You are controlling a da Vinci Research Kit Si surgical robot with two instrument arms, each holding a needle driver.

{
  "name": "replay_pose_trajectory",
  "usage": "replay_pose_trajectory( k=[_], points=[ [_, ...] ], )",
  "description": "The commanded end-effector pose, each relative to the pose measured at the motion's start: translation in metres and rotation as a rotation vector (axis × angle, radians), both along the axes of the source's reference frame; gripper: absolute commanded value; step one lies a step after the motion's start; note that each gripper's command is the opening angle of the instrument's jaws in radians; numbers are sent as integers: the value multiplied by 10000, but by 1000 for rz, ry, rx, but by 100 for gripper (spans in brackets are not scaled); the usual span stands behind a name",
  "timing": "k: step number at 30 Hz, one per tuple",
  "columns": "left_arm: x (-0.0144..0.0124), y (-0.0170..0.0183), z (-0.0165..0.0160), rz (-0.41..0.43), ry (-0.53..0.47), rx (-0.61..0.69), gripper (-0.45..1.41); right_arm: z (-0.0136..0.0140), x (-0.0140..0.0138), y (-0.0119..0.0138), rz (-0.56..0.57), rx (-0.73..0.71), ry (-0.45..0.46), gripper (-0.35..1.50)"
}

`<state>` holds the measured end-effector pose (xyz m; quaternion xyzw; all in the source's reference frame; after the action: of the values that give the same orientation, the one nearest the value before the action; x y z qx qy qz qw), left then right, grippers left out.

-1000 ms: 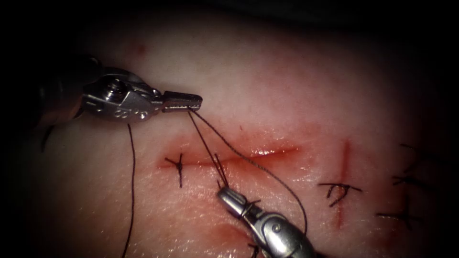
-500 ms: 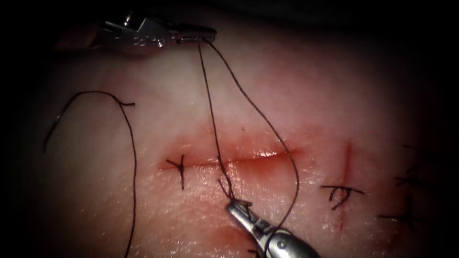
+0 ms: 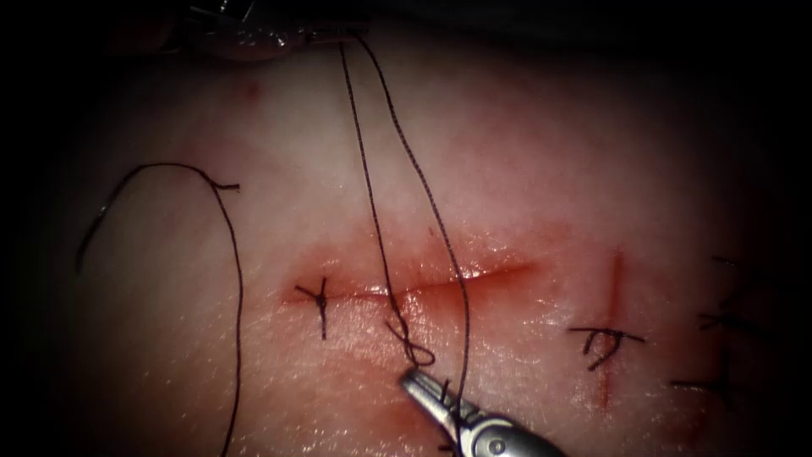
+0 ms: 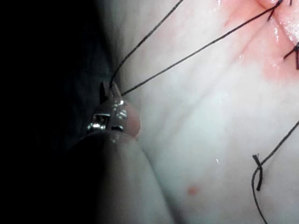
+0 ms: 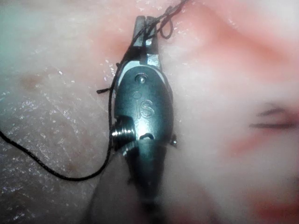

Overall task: Wound Closure
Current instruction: Move the right tool down and the left tool up to tie the knot, then wrap the suture once around the right needle driver clockwise.

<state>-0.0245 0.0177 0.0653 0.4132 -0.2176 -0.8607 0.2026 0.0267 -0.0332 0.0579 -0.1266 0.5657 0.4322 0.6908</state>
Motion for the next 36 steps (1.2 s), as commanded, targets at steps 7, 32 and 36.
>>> replay_pose_trajectory(
  k=[7,32,36],
  points=[
    [0,41,11,-79,-29,-37,-45,-30,23,-17,-50,10,16,-35],
    [15,119,111,-303,20,-148,-45,-22,33,-48,-115,42,-37,-35],
    [18,124,130,-324,14,-143,-45,-18,33,-54,-120,68,-47,-35]
  ],
)
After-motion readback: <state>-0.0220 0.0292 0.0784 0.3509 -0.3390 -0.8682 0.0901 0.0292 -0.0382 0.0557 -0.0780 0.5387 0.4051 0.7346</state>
